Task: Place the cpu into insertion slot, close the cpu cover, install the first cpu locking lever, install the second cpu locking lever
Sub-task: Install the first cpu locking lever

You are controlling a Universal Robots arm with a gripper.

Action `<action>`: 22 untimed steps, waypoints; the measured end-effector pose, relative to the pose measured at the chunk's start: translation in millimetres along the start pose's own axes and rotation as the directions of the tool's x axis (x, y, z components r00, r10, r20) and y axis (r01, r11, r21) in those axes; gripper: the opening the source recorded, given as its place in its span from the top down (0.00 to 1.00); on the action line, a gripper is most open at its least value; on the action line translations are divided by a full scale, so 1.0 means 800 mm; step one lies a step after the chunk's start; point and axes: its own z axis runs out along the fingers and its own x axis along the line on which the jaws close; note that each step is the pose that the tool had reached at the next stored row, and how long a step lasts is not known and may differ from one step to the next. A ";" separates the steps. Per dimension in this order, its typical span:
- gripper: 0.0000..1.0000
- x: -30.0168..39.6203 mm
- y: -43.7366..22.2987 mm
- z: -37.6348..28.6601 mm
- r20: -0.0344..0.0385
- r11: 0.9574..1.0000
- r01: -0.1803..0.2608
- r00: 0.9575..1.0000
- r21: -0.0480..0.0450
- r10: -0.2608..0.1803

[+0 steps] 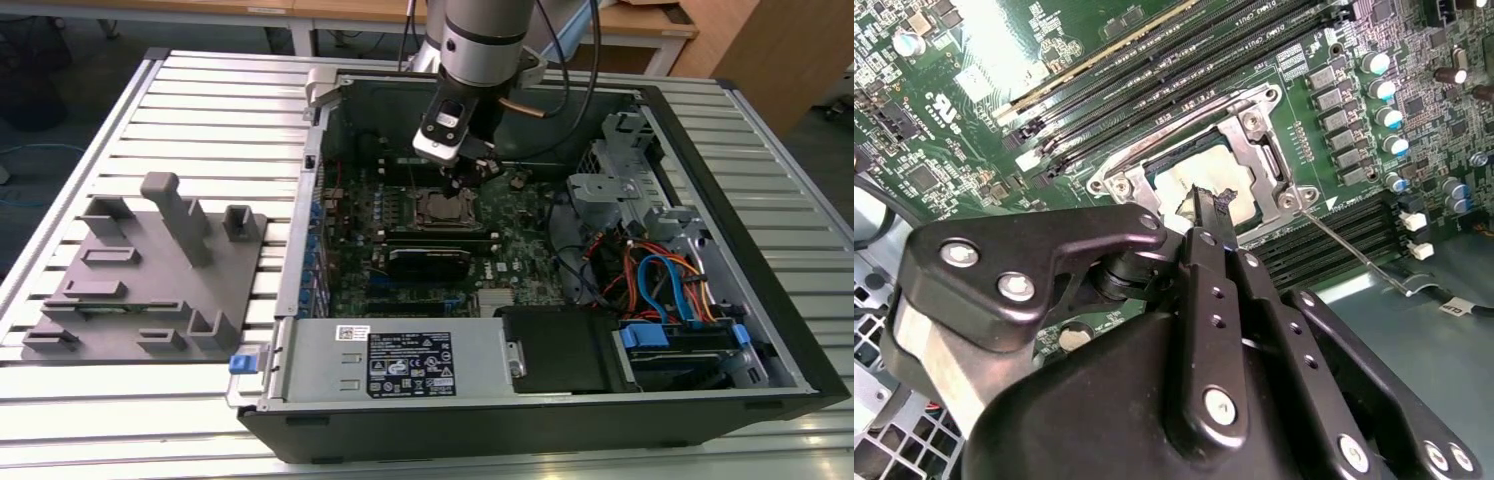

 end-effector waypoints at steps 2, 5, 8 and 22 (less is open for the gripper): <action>0.89 0.0000 0.0000 0.0000 0.000 1.000 0.001 1.000 0.000 -0.001; 0.89 0.0000 0.0000 0.0000 0.000 1.000 0.001 1.000 0.000 -0.001; 0.89 0.0000 0.0000 0.0000 0.000 1.000 0.001 1.000 0.000 -0.001; 0.89 0.0000 0.0000 0.0001 0.001 0.996 0.086 0.996 0.001 -0.086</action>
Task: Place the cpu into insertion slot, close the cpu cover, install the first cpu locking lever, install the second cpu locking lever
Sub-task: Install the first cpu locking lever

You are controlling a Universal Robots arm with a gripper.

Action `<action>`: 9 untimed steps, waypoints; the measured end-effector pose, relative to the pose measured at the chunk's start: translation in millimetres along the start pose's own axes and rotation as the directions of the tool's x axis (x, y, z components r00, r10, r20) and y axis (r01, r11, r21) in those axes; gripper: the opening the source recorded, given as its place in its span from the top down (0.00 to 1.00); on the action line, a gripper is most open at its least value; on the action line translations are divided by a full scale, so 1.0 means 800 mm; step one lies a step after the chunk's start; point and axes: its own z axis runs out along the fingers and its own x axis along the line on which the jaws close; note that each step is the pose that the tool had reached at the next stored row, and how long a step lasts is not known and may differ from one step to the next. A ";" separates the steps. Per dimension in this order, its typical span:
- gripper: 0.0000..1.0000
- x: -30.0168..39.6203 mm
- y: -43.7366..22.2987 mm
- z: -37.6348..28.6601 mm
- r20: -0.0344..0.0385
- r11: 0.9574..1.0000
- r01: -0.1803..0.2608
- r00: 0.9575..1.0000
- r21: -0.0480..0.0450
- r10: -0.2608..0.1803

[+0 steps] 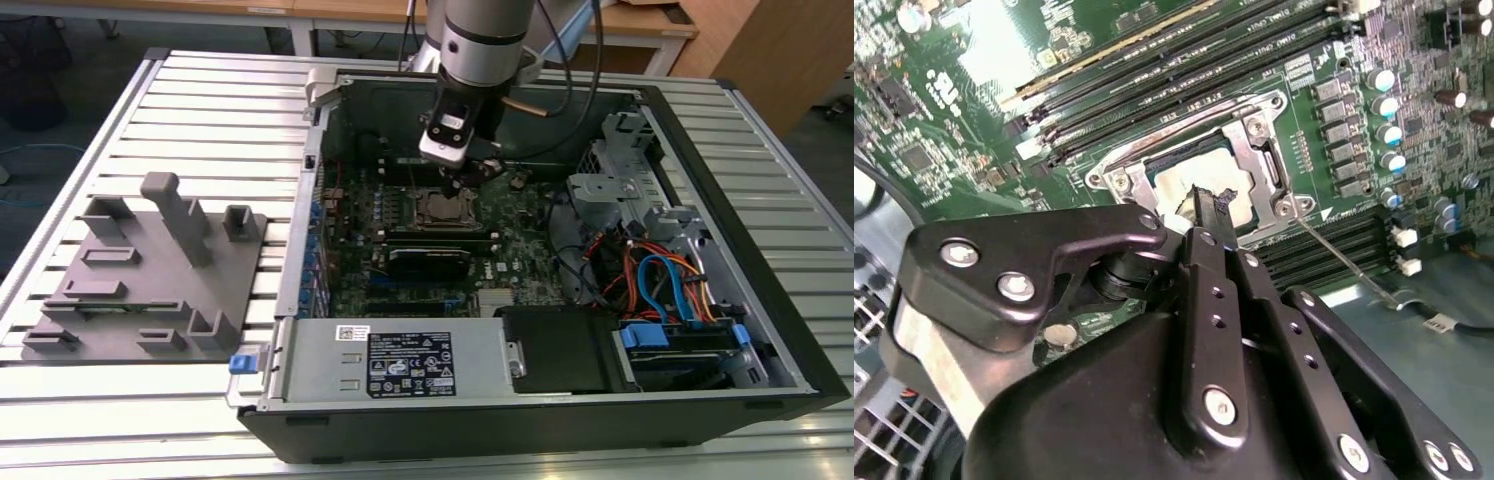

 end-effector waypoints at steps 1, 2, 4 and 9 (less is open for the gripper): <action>0.89 0.0000 0.0000 0.0000 0.000 1.000 0.012 1.000 0.000 -0.012; 0.89 0.0000 0.0000 0.0000 0.000 1.000 0.017 1.000 0.000 -0.017; 0.89 0.0000 0.0000 0.0000 0.000 1.000 0.018 1.000 0.000 -0.018; 0.89 0.0000 0.0000 -0.0001 0.000 1.000 0.020 1.000 0.000 -0.020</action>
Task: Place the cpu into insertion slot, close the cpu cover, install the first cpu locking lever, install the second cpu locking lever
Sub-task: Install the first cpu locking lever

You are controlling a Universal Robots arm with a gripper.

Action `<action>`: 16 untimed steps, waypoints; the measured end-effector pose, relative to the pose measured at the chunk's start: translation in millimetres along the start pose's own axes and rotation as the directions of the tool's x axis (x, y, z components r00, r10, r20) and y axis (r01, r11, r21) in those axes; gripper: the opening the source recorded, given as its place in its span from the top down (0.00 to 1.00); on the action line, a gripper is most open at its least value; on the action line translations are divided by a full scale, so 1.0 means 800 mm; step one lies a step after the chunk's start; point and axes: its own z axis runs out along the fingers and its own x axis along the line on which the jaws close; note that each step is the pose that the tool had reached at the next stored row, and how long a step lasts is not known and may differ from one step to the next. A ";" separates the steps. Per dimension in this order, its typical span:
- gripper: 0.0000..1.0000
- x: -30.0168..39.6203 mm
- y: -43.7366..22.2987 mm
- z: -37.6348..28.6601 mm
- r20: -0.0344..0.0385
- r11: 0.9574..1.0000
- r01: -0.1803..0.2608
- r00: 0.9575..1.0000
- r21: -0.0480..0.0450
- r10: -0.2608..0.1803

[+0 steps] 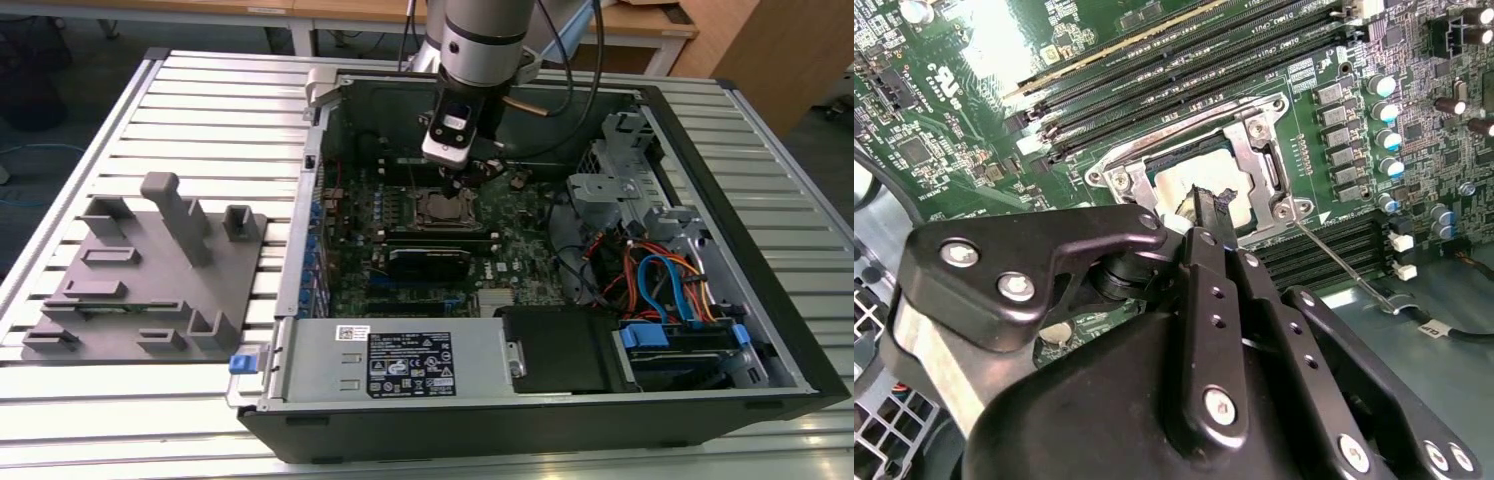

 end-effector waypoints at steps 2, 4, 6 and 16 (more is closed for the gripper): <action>0.89 0.0000 0.0000 -0.0008 0.000 1.000 0.001 1.000 0.000 -0.001; 0.89 0.0000 0.0000 -0.0023 0.000 1.000 0.002 1.000 0.000 -0.002; 0.89 0.0001 -0.0001 -0.0048 0.000 1.000 0.002 1.000 0.000 -0.002; 0.89 0.0001 -0.0002 -0.0100 0.001 0.998 0.064 0.998 0.001 -0.064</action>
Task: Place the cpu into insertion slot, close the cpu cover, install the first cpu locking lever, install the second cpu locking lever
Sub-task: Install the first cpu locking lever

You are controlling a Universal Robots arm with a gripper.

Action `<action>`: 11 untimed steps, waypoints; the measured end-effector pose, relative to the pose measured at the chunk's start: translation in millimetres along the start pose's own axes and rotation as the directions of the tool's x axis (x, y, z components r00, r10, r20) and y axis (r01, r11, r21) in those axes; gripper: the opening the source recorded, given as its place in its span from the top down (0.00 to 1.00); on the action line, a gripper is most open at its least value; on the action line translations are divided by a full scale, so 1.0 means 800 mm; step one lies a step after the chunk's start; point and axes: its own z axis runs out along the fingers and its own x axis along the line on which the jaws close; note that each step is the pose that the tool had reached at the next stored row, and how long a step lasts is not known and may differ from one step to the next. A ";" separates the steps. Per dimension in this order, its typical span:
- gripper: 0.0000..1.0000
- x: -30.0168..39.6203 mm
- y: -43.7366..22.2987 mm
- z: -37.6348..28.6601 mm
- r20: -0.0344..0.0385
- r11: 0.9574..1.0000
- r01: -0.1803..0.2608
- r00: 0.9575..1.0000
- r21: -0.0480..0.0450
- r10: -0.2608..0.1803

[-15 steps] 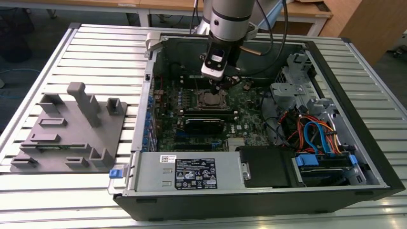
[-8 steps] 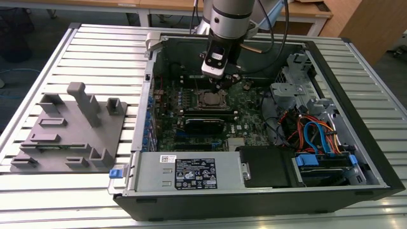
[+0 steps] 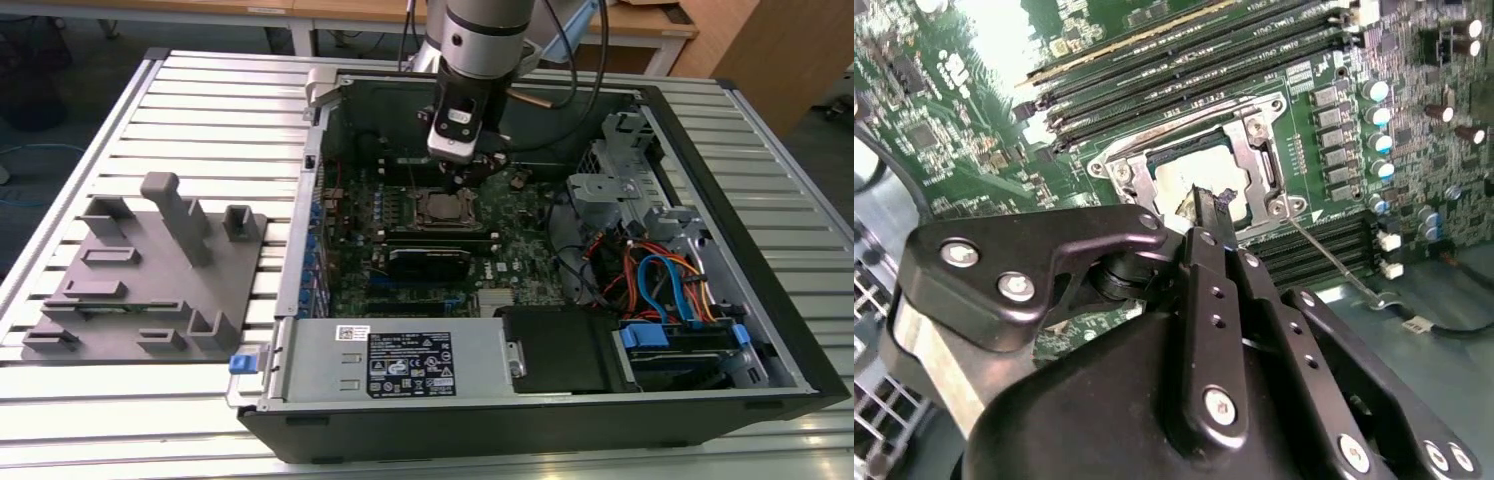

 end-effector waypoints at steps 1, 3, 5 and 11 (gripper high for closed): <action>0.89 0.0000 0.0000 0.0000 0.000 1.000 0.017 1.000 0.000 -0.017; 0.89 0.0000 0.0000 0.0001 0.001 0.999 0.054 0.999 0.001 -0.054; 0.89 0.0000 0.0000 0.0000 0.002 0.996 0.090 0.996 0.001 -0.090; 0.89 0.0000 0.0000 0.0000 0.002 0.991 0.135 0.991 0.002 -0.135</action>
